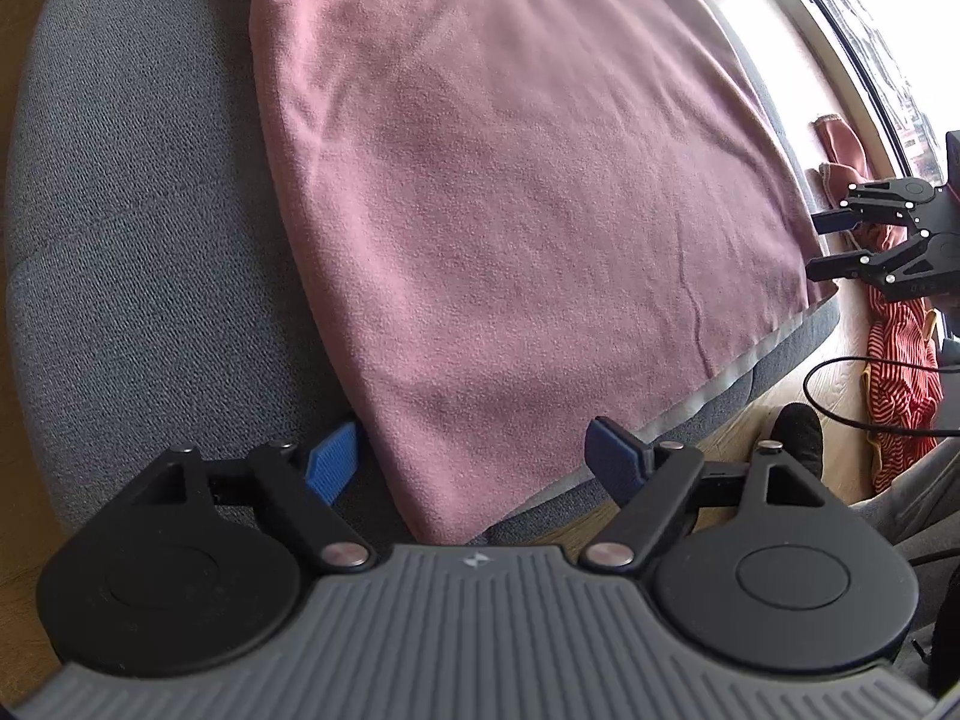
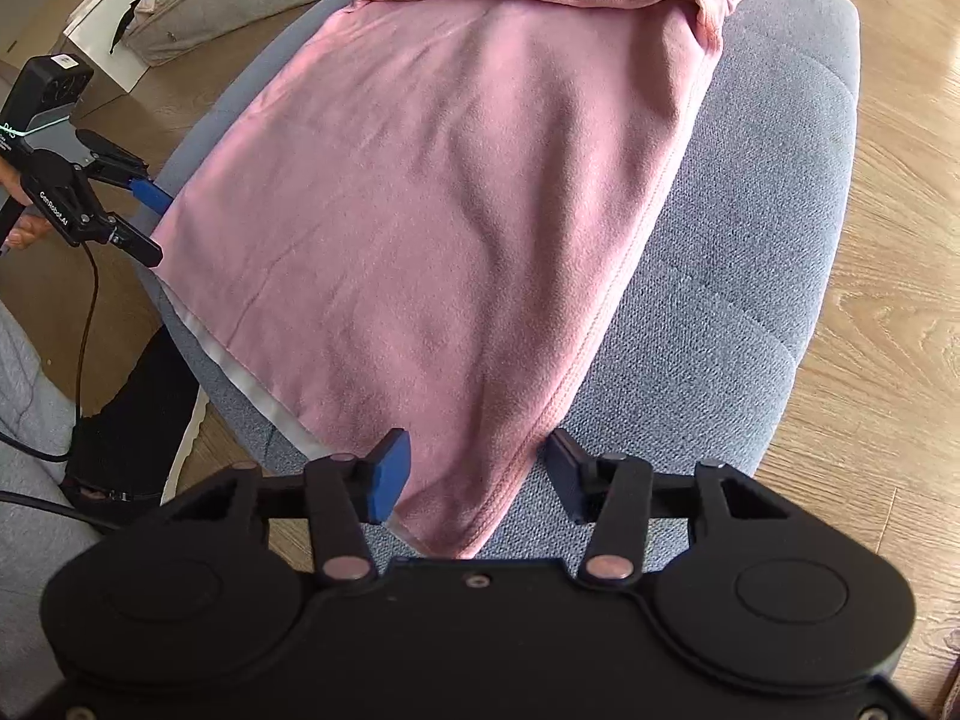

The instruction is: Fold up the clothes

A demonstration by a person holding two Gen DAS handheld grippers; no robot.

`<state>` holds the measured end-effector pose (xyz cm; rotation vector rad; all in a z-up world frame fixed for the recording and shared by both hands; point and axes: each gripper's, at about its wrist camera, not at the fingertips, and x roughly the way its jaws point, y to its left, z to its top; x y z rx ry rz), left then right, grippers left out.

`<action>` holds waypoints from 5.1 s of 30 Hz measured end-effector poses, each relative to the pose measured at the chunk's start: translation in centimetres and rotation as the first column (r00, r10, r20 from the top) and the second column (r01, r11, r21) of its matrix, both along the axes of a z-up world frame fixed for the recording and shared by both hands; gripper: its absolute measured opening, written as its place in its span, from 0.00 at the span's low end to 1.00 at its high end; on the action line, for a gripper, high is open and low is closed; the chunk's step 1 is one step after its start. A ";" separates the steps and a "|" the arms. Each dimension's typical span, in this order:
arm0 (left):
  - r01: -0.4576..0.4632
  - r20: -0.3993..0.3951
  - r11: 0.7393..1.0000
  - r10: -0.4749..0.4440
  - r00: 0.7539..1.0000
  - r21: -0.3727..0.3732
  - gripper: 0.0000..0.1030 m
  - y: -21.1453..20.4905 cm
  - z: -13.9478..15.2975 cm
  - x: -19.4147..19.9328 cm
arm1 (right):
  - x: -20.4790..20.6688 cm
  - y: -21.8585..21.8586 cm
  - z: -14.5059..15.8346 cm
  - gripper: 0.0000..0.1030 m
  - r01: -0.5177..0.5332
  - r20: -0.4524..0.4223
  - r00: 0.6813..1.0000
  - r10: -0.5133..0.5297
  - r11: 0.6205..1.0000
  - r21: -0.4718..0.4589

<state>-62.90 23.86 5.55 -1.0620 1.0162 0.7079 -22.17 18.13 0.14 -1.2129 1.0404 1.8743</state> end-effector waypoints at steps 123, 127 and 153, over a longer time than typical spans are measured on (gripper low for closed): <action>-0.441 0.166 0.881 0.415 0.895 0.175 0.07 16.1 7.5 -7.2 | -0.6 13.0 1.7 0.61 -0.205 0.143 0.977 0.158 0.879 0.430; -0.390 0.157 0.906 0.366 0.917 0.166 0.08 16.0 6.4 -7.8 | 0.8 13.3 1.8 0.64 -0.128 0.082 0.991 0.104 0.903 0.409; -0.080 -0.032 0.949 0.094 0.995 0.306 0.13 14.5 3.9 -2.5 | -1.4 14.7 -0.9 0.11 -0.067 -0.014 0.997 0.075 0.945 0.320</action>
